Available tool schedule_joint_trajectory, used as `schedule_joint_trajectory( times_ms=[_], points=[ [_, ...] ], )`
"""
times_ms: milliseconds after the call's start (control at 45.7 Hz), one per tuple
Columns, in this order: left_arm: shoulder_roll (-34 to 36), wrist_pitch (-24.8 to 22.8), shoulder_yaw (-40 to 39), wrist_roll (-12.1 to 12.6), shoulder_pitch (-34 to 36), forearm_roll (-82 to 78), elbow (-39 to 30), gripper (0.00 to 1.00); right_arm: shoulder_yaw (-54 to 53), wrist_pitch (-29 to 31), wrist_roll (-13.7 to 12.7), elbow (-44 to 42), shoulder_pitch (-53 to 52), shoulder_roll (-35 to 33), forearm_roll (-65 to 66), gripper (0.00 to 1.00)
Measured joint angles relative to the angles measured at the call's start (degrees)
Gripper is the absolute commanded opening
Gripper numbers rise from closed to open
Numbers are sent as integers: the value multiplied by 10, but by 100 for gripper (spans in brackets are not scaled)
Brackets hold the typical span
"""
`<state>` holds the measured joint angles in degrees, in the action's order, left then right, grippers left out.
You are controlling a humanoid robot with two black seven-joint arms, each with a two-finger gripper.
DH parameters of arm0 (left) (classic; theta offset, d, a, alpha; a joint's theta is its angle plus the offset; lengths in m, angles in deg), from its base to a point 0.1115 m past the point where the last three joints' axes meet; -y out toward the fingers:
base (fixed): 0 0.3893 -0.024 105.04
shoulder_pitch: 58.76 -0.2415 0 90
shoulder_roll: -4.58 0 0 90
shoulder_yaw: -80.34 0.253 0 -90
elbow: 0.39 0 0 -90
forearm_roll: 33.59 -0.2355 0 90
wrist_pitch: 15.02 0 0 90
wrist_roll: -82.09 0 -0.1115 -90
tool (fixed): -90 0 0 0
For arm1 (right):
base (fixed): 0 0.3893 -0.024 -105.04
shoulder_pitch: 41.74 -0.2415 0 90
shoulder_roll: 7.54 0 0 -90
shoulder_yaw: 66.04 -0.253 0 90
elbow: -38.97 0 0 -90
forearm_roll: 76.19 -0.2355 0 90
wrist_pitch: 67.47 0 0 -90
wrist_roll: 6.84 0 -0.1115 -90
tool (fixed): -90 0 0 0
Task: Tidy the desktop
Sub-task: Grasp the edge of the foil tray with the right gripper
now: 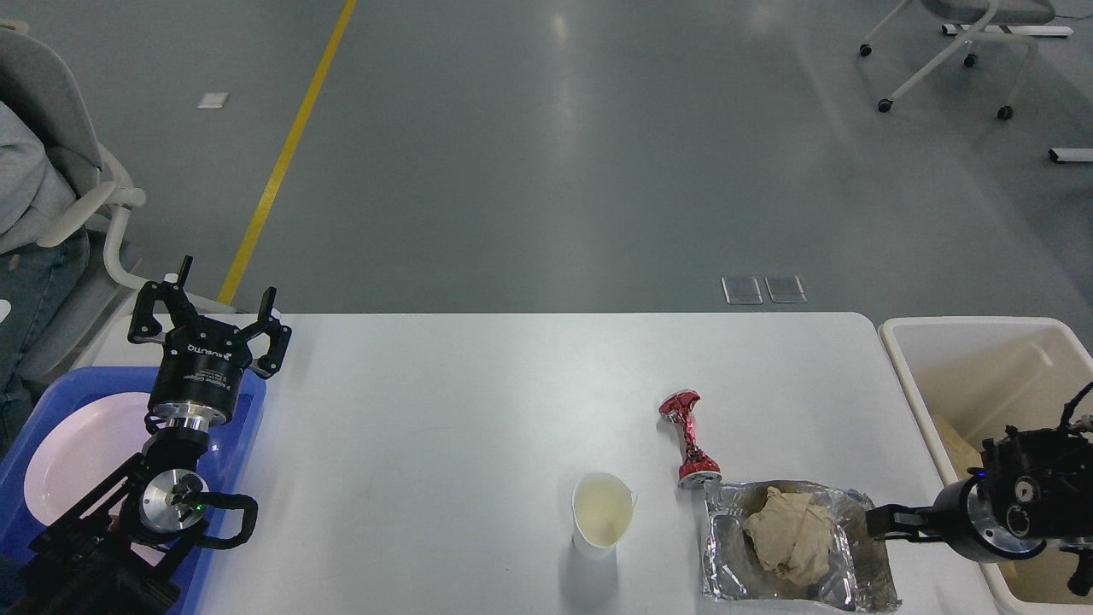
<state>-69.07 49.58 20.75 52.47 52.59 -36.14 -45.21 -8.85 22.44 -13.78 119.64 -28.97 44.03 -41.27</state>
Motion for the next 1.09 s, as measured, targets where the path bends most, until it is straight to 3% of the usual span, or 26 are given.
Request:
schedule_joint_trajectory(
  times_ms=[263, 525, 591, 656, 897, 1094],
  points=[
    [0, 0, 0, 0, 0, 0, 0, 96, -4, 0, 1, 1, 3, 7, -39, 90],
    [0, 0, 0, 0, 0, 0, 0, 96, -4, -22, -1, -16, 36, 48, -41, 76],
    [0, 0, 0, 0, 0, 0, 0, 96, -4, -27, -1, -26, 45, 56, -41, 69],
    [0, 0, 0, 0, 0, 0, 0, 96, -4, -31, -1, -33, 53, 63, -41, 57],
    [0, 0, 0, 0, 0, 0, 0, 96, -8, -32, -1, -39, 65, 69, -41, 49],
    [0, 0, 0, 0, 0, 0, 0, 96, -17, -32, -1, -39, 66, 72, -42, 27]
  ],
)
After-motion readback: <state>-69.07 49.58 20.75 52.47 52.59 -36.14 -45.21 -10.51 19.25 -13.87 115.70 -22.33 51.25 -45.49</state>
